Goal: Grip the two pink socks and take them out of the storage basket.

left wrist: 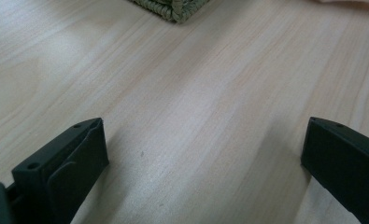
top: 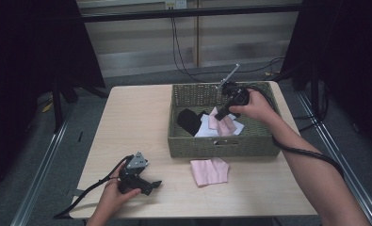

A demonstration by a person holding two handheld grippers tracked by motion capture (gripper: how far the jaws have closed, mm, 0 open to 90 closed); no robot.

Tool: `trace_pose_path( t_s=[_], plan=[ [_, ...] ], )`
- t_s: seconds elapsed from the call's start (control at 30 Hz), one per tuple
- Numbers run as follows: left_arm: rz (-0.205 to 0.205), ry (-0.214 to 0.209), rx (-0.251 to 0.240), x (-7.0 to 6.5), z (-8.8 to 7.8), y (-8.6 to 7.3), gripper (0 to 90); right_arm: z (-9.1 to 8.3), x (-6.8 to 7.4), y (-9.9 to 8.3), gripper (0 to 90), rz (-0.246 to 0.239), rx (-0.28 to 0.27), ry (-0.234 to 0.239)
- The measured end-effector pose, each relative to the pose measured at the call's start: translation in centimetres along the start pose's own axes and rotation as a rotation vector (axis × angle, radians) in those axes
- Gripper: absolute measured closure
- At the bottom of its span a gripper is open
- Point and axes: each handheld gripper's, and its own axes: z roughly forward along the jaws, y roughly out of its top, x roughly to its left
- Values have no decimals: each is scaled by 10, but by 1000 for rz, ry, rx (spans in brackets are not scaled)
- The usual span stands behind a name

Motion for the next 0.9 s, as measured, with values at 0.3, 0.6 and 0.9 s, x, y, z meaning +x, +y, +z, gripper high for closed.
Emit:
trace_pose_path(
  t_s=[0.3,0.6,0.9],
  plan=[
    [2,-1,5,0,0,0,0,-25,1,1,805,2,-20,-11],
    [1,-1,5,0,0,0,0,-43,5,3,805,-1,-35,-15],
    [1,-1,5,0,0,0,0,-62,15,7,805,-15,-47,-2]
  ],
)
